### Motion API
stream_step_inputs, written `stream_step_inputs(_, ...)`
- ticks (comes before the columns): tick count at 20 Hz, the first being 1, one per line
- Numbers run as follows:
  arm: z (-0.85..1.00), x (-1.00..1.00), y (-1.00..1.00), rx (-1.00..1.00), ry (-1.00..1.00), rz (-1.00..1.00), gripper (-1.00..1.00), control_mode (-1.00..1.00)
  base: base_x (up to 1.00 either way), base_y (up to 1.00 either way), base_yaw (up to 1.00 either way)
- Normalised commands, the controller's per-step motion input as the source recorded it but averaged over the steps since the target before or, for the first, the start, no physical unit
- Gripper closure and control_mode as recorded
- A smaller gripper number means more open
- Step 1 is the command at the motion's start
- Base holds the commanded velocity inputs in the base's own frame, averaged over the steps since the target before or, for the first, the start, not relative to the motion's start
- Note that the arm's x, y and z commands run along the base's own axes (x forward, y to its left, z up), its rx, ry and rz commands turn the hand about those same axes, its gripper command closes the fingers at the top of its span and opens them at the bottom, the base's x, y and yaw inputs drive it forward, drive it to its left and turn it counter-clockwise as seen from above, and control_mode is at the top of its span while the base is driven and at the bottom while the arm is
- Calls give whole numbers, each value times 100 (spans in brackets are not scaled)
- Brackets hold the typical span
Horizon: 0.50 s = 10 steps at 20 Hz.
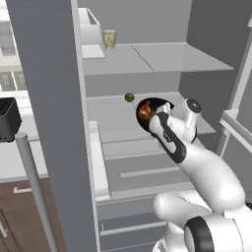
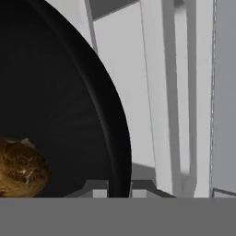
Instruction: Pick the chicken drumstick and mushroom from their plates and place them in the bowl. Then put the bowl in the fridge.
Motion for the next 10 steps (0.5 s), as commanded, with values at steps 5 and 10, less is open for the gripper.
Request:
stream_step_inputs(5,-16,51,2,0,4,3,100,-100,0,0,0)
stream_step_inputs(10,-31,38,0,0,0,5,100,-100,0,0,0)
